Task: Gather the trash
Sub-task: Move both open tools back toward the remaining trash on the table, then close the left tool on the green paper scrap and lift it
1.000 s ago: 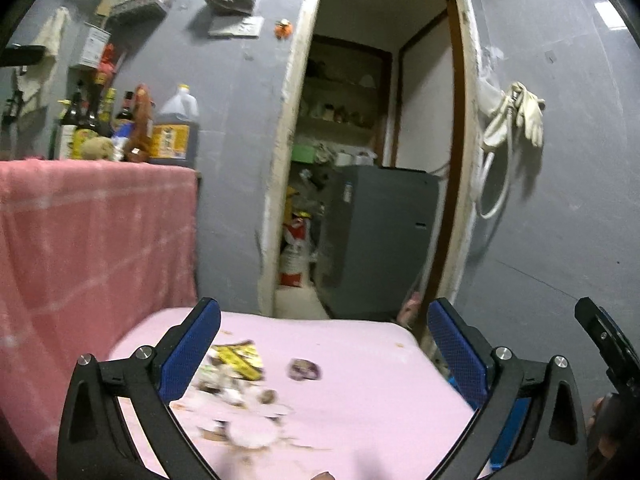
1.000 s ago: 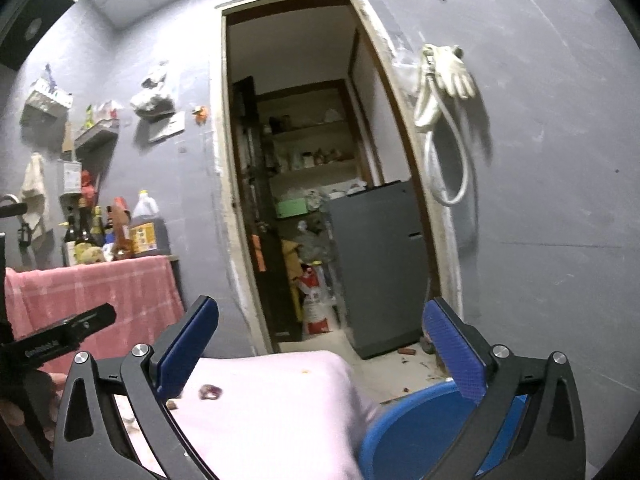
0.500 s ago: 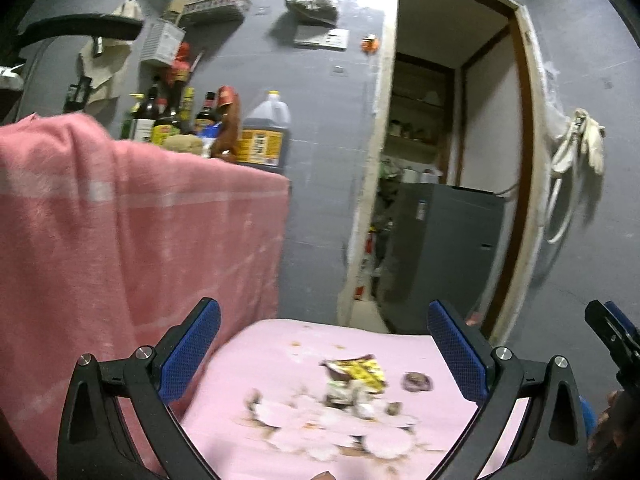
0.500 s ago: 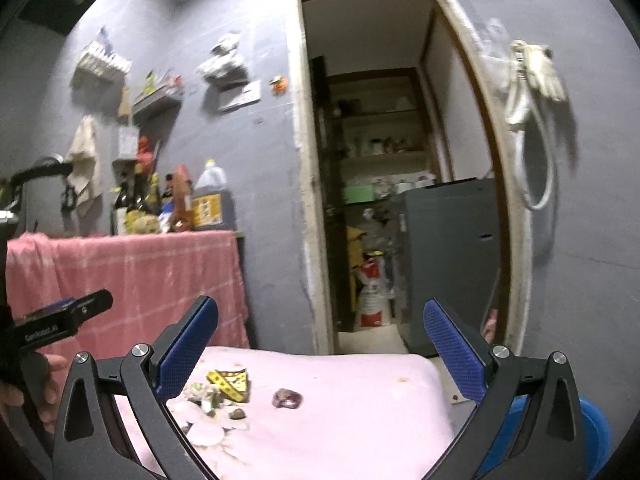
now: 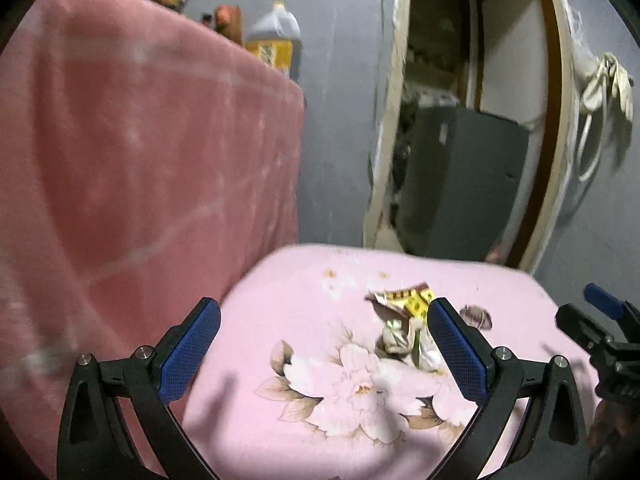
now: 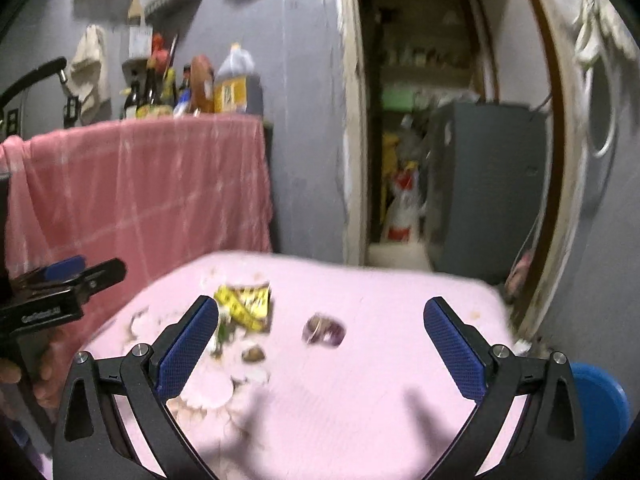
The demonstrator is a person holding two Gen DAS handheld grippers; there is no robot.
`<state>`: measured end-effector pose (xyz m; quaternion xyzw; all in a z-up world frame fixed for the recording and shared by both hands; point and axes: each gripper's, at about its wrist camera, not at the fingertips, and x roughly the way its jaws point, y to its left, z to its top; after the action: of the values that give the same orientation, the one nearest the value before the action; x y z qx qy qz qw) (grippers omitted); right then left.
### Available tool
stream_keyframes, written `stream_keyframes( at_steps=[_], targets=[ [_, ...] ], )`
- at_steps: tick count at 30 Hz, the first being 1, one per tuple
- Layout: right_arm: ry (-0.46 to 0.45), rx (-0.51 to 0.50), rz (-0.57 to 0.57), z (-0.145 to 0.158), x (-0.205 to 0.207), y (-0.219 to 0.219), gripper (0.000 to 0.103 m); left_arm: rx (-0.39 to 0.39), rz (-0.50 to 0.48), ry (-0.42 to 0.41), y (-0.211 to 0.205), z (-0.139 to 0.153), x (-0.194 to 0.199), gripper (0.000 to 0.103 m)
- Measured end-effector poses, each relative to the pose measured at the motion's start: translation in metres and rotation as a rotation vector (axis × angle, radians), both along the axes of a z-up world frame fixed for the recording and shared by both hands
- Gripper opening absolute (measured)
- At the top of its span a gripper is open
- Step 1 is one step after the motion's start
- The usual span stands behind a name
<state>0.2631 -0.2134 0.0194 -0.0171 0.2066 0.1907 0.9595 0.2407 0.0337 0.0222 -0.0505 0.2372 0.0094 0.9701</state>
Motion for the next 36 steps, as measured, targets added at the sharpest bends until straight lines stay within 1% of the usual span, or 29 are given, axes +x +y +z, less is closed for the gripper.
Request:
stream_keyframes(
  at_steps=[1, 3, 4, 5, 6, 7, 8, 10, 11, 12, 13, 14, 15, 16, 20, 21, 23, 25, 26, 27, 31, 34, 36],
  targets=[
    [0.027, -0.013, 0.011, -0.005, 0.004, 0.001, 0.103, 0.004, -0.006, 0.010, 0.000, -0.003, 0.002, 0.101],
    [0.071, -0.040, 0.035, -0.012, 0.012, 0.005, 0.099, 0.009, -0.036, 0.043, -0.002, -0.007, 0.008, 0.101],
    [0.087, -0.045, 0.045, -0.015, 0.015, 0.005, 0.093, 0.006, -0.049, 0.054, -0.003, -0.009, 0.010, 0.100],
    [0.109, -0.050, 0.058, -0.017, 0.018, 0.007, 0.090, 0.002, -0.065, 0.066, -0.003, -0.009, 0.016, 0.100],
    [0.136, -0.055, 0.075, -0.020, 0.022, 0.009, 0.085, -0.001, -0.085, 0.081, -0.004, -0.011, 0.020, 0.098],
    [0.150, -0.059, 0.081, -0.022, 0.024, 0.009, 0.085, -0.006, -0.106, 0.098, -0.005, -0.013, 0.023, 0.092],
    [0.169, -0.066, 0.090, -0.025, 0.027, 0.010, 0.084, -0.012, -0.126, 0.114, -0.005, -0.014, 0.027, 0.088],
    [0.195, -0.069, 0.104, -0.028, 0.031, 0.010, 0.084, -0.026, -0.166, 0.157, -0.006, -0.017, 0.035, 0.072],
    [0.208, -0.072, 0.105, -0.030, 0.033, 0.010, 0.084, -0.035, -0.184, 0.178, -0.008, -0.019, 0.039, 0.068],
    [0.215, -0.074, 0.106, -0.031, 0.034, 0.010, 0.083, -0.042, -0.198, 0.196, -0.009, -0.021, 0.043, 0.062],
    [0.223, -0.074, 0.109, -0.033, 0.036, 0.011, 0.080, -0.050, -0.213, 0.214, -0.011, -0.023, 0.047, 0.057],
    [0.234, -0.074, 0.112, -0.034, 0.037, 0.011, 0.076, -0.061, -0.228, 0.232, -0.012, -0.025, 0.051, 0.055],
    [0.243, -0.074, 0.114, -0.035, 0.038, 0.011, 0.074, -0.073, -0.242, 0.246, -0.013, -0.027, 0.054, 0.049],
    [0.251, -0.072, 0.119, -0.035, 0.040, 0.011, 0.071, -0.083, -0.251, 0.253, -0.013, -0.027, 0.056, 0.046],
    [0.285, -0.067, 0.142, -0.038, 0.044, 0.013, 0.070, -0.139, -0.291, 0.279, -0.014, -0.027, 0.066, 0.041],
    [0.289, -0.068, 0.148, -0.039, 0.045, 0.013, 0.069, -0.153, -0.299, 0.283, -0.014, -0.027, 0.069, 0.037],
    [0.295, -0.075, 0.156, -0.040, 0.046, 0.016, 0.066, -0.163, -0.308, 0.291, -0.016, -0.028, 0.074, 0.032],
    [0.301, -0.086, 0.162, -0.041, 0.047, 0.019, 0.063, -0.164, -0.313, 0.305, -0.018, -0.030, 0.077, 0.024],
    [0.302, -0.092, 0.162, -0.042, 0.046, 0.020, 0.059, -0.165, -0.314, 0.310, -0.019, -0.031, 0.078, 0.023],
    [0.303, -0.095, 0.164, -0.043, 0.047, 0.022, 0.057, -0.167, -0.316, 0.315, -0.019, -0.033, 0.079, 0.019],
    [0.309, -0.105, 0.177, -0.044, 0.047, 0.024, 0.051, -0.183, -0.319, 0.325, -0.016, -0.035, 0.077, 0.014],
    [0.319, -0.103, 0.196, -0.045, 0.048, 0.027, 0.049, -0.193, -0.309, 0.330, -0.014, -0.035, 0.077, 0.011],
    [0.326, -0.100, 0.210, -0.046, 0.048, 0.030, 0.046, -0.200, -0.304, 0.329, -0.012, -0.035, 0.076, 0.011]
  ],
)
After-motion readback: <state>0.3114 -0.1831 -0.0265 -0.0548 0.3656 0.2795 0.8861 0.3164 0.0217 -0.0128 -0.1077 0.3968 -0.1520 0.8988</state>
